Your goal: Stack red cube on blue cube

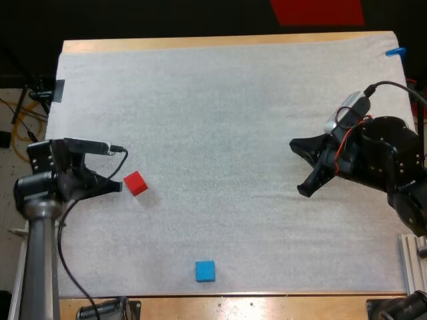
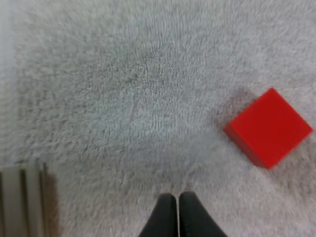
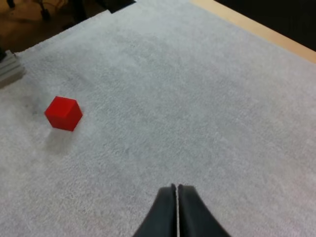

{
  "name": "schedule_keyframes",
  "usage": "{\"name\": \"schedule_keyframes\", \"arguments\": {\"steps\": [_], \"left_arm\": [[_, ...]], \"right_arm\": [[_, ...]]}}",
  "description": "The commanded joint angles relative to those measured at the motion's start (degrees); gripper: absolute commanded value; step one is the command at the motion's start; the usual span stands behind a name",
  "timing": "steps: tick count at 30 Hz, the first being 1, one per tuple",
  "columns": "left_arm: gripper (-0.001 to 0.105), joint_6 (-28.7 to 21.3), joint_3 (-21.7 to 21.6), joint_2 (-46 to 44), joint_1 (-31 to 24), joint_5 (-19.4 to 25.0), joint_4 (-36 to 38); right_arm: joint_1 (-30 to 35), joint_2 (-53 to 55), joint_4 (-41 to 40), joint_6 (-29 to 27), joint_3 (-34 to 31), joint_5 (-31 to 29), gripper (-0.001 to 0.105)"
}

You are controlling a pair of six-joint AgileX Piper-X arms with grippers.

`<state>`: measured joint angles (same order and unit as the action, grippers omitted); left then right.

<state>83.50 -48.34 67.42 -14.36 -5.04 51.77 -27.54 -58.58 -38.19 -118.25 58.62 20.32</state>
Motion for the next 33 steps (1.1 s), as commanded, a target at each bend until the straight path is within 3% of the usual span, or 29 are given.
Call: {"name": "schedule_keyframes", "arguments": {"steps": [1, 17, 27, 33], "left_arm": [[0.000, -0.3, -0.6, 1.5, 0.2, 0.0, -2.1], [0.000, -0.5, -1.0, 20.7, 0.2, -2.7, -12.0], [0.000, -0.5, -5.5, 25.7, 1.8, -3.3, -9.3], [0.000, -0.5, -5.4, 25.7, 7.3, 0.4, -7.8]], "right_arm": [[-0.1, 0.0, 1.1, -0.7, 0.5, 1.0, 0.000], [-0.1, -0.1, 1.1, -0.1, 0.5, 1.0, 0.000], [-0.1, -0.1, 1.1, 0.0, 0.5, 1.0, 0.000], [-0.1, -0.1, 1.1, 0.1, 0.5, 1.0, 0.000]]}}
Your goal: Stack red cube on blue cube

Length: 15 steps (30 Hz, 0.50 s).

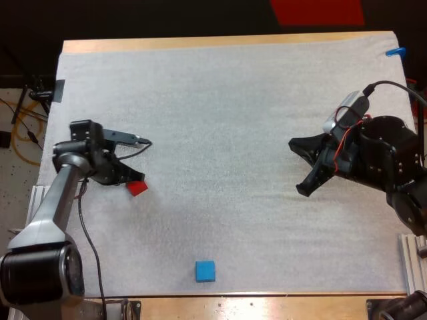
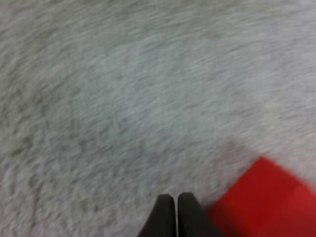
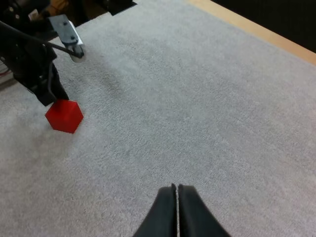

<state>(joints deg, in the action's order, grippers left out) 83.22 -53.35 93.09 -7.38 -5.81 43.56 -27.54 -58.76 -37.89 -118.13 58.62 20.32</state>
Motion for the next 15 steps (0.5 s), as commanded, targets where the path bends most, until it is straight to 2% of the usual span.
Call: {"name": "schedule_keyframes", "arguments": {"steps": [1, 4, 10, 15], "left_arm": [[0.000, 0.1, -0.4, 0.0, 1.3, 1.8, 1.0], [0.000, 0.1, -0.4, 0.0, 3.8, 3.3, 3.3], [0.000, 0.7, -0.4, 0.0, 6.8, 3.4, 6.3], [0.000, 2.2, -0.4, 0.0, 10.1, -0.7, 9.4]], "right_arm": [[-0.1, 0.0, 0.8, 0.0, 0.5, 1.0, 0.000], [-0.1, 0.0, 0.8, 0.0, 0.5, 1.0, 0.000], [-0.1, 0.0, 0.8, 0.0, 0.5, 1.0, 0.000], [-0.1, 0.0, 0.8, 0.0, 0.5, 1.0, 0.000]]}}
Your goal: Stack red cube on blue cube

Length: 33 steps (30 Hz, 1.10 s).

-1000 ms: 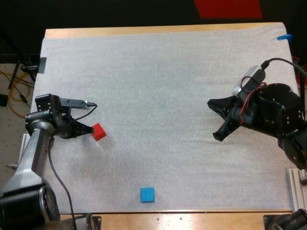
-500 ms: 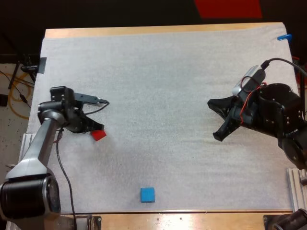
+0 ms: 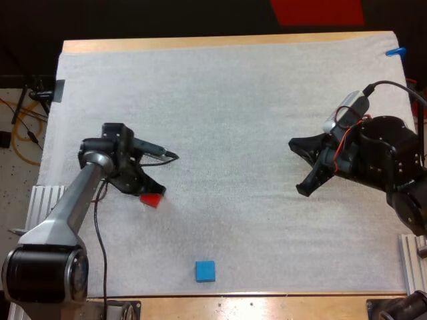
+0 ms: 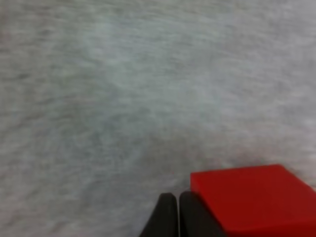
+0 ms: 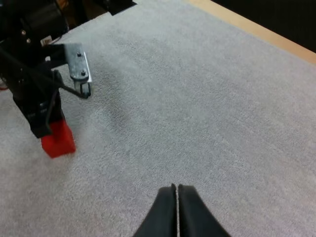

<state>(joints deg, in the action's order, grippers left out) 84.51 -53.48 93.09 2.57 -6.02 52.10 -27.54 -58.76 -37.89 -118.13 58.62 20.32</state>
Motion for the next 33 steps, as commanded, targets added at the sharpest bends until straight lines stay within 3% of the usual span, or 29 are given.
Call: {"name": "schedule_keyframes", "arguments": {"steps": [1, 16, 23, 33], "left_arm": [[0.000, 1.8, -0.3, 0.0, 1.5, -1.2, 1.0], [0.000, 7.2, -0.3, -1.0, 16.2, -6.8, 4.7], [0.000, 6.5, -0.4, -10.9, 13.7, -5.6, 3.1], [0.000, 2.8, -0.4, -29.6, 11.2, -4.4, 6.6]], "right_arm": [[-0.1, 0.0, 0.8, 0.0, 0.5, 1.0, 0.000], [-0.1, 0.0, 0.8, 0.0, 0.5, 1.0, 0.000], [-0.1, 0.0, 0.8, -0.8, 0.5, 0.9, 0.000], [-0.1, 0.0, 0.6, -2.5, 0.5, 1.6, 0.000]]}}
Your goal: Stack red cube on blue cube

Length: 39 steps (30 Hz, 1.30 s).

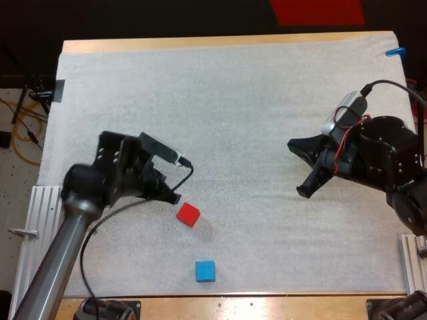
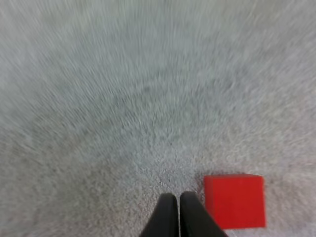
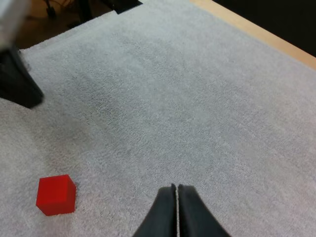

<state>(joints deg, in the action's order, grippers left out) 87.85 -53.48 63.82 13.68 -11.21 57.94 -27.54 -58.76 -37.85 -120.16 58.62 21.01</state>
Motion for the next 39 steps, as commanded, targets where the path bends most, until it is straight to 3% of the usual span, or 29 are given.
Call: {"name": "schedule_keyframes", "arguments": {"steps": [1, 3, 6, 8, 11, 21, 26, 30, 39], "left_arm": [[0.000, -0.8, -0.4, -3.0, 0.1, 0.7, 1.5], [0.000, -1.2, -0.4, -6.9, 0.1, 0.7, 2.6], [0.000, -2.3, -0.4, -13.0, 0.1, 0.7, 5.1], [0.000, -2.4, -0.4, -17.3, 0.1, 0.2, 7.5], [0.000, -2.4, -0.4, -22.5, 0.1, -1.9, 10.7], [0.000, -2.4, -0.4, -35.8, 0.1, -7.6, 23.0], [0.000, -3.1, -0.4, -40.8, 0.1, -11.0, 28.2], [0.000, -3.2, -0.4, -43.2, 0.1, -11.8, 29.9], [0.000, -3.5, -0.4, -44.6, 0.1, -11.8, 30.9]], "right_arm": [[-0.1, 0.0, 0.4, -0.5, 0.5, 0.9, 0.000], [-0.1, 0.0, 0.4, -0.5, 0.5, 0.9, 0.003], [-0.1, 0.0, 0.1, -0.5, 0.5, 1.1, 0.023], [-0.1, 0.0, 0.2, -0.5, 0.5, 1.1, 0.042], [-0.1, 0.0, 0.2, -0.5, 0.5, 1.1, 0.051], [-1.0, 0.0, 0.0, 3.2, 0.5, 0.9, 0.052], [-7.1, -1.2, 0.0, 3.2, 0.5, -3.1, 0.061], [-11.9, -3.8, 0.9, 3.9, 0.5, -5.8, 0.061], [-19.6, -13.6, 7.8, 9.1, 0.7, -6.2, 0.061]]}}
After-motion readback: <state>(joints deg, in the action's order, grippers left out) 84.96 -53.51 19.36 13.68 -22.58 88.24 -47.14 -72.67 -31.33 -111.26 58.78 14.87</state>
